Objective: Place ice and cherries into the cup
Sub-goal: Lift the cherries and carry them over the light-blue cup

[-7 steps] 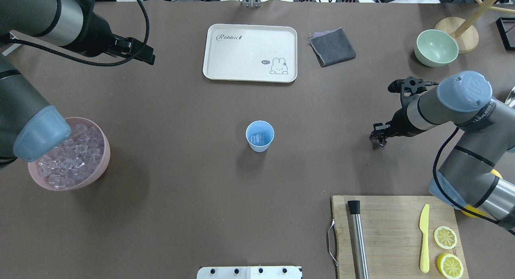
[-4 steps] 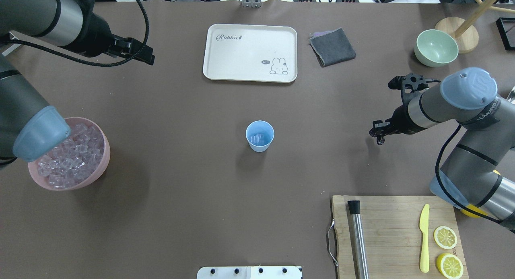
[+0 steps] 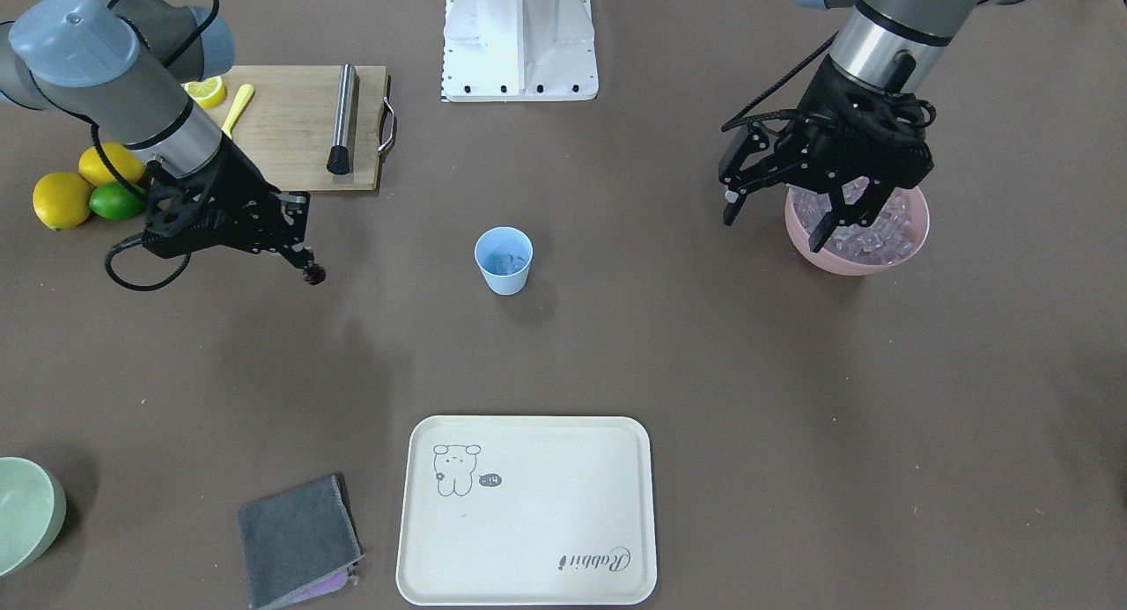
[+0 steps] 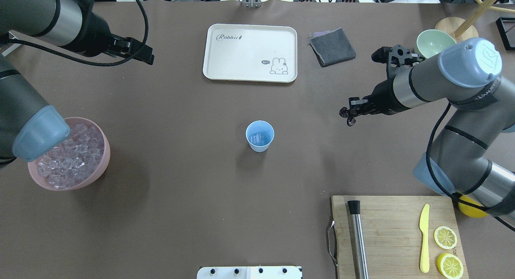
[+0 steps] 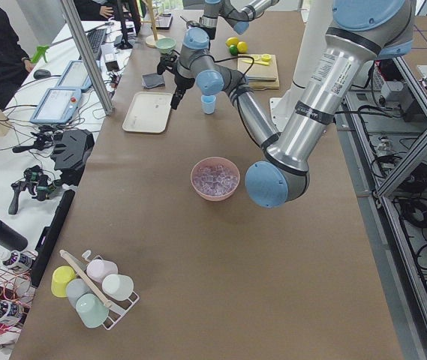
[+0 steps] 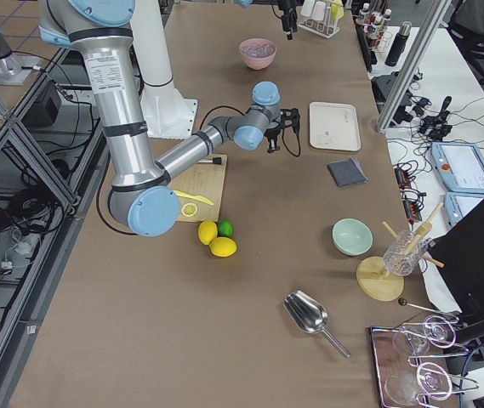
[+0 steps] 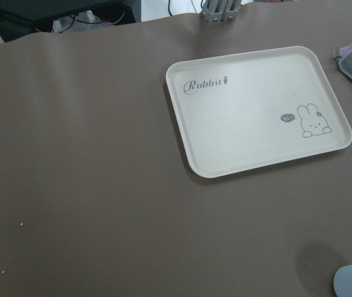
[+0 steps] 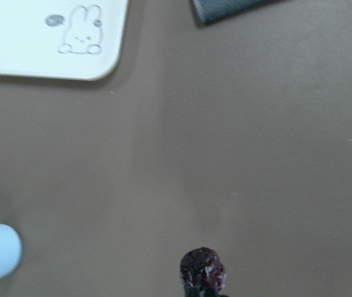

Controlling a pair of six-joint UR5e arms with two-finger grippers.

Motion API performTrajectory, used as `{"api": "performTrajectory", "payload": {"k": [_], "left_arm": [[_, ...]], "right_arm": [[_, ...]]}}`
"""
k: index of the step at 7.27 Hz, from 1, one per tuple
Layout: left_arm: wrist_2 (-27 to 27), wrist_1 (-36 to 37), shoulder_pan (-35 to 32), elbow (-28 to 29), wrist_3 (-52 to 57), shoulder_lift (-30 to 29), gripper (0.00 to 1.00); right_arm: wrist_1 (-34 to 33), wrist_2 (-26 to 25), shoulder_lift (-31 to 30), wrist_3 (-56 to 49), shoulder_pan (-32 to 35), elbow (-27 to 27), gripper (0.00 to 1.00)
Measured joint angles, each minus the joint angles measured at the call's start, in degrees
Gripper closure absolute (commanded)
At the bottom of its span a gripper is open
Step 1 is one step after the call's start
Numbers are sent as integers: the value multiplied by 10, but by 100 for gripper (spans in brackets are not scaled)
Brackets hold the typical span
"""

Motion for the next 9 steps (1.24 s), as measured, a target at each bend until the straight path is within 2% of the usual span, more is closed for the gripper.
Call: {"api": "performTrajectory", "payload": {"k": [2, 4, 6, 9], "left_arm": [[-1, -1, 1, 0, 0, 0, 3], [-3, -3, 1, 2, 1, 1, 3], [-3, -5, 1, 0, 2, 1, 3], [-10, -6, 1, 3, 1, 1, 3]], "right_arm": [[1, -38, 77, 70, -40, -2, 100], [0, -119, 125, 107, -98, -3, 100], [-2, -172, 146, 113, -132, -11, 100], [-2, -215, 163, 108, -143, -58, 100]]}}
